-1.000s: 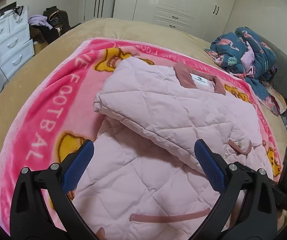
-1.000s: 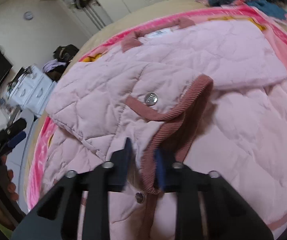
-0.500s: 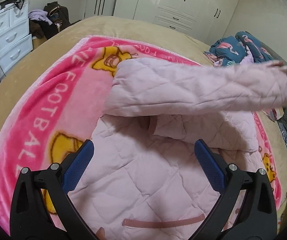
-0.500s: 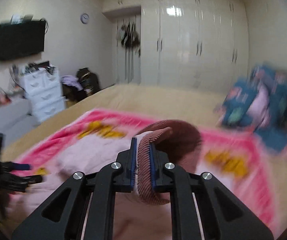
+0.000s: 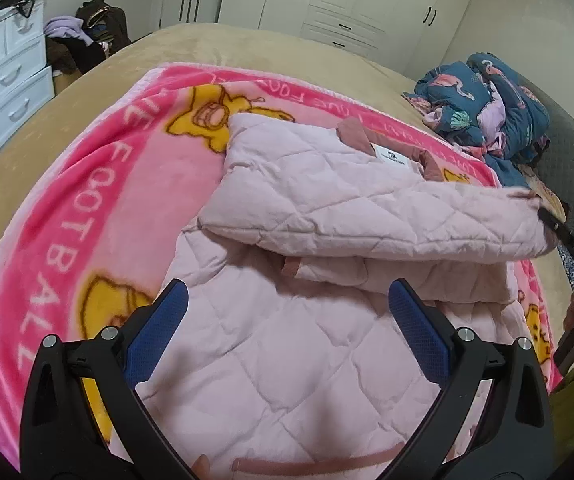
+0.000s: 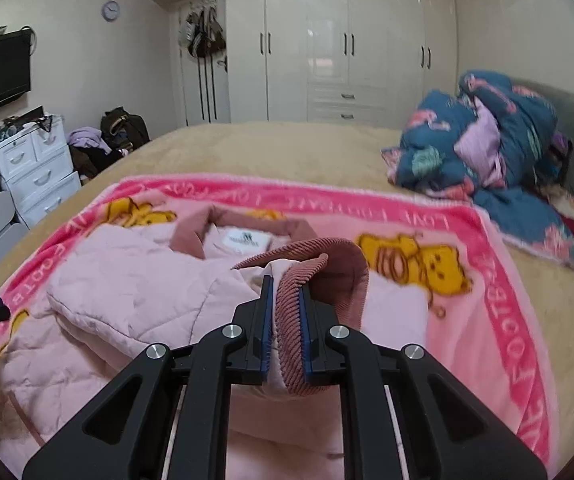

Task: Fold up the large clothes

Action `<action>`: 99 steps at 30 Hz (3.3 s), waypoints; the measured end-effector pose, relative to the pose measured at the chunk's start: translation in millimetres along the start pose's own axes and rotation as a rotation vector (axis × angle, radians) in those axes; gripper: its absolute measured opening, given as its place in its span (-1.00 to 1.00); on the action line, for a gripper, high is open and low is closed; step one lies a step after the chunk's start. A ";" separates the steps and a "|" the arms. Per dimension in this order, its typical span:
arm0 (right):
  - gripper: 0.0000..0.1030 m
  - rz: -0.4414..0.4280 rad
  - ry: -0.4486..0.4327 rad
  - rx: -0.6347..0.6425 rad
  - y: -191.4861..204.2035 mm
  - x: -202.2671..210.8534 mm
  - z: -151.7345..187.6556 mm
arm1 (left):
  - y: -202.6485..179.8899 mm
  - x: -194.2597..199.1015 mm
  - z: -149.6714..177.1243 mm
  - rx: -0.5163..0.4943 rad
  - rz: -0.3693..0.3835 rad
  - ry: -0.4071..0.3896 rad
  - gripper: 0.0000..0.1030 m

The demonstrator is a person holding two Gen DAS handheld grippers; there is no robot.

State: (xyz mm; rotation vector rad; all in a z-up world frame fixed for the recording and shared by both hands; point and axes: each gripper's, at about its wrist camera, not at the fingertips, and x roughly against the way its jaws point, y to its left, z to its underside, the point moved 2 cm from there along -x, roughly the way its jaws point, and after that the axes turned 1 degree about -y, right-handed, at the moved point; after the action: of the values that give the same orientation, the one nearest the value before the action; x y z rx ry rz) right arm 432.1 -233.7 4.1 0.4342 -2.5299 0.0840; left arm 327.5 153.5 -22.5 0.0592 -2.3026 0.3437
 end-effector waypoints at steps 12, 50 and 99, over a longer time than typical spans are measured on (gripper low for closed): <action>-0.21 0.027 0.140 -0.101 -12.4 -15.2 34.9 | -19.4 -19.1 -13.9 -0.010 0.041 0.032 0.82; 0.18 -0.044 0.374 -0.090 88.8 -112.1 67.0 | -32.0 -152.8 -24.2 -0.082 -0.007 0.233 0.84; 0.92 -0.080 0.112 -0.114 89.7 91.7 47.6 | -80.3 33.8 2.3 -0.175 0.043 0.026 0.84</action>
State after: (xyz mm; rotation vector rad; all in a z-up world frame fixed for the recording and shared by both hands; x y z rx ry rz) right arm 305.8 -182.5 17.1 0.4715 -2.3902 -0.0640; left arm 314.6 77.9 18.8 -0.0825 -2.3019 0.1633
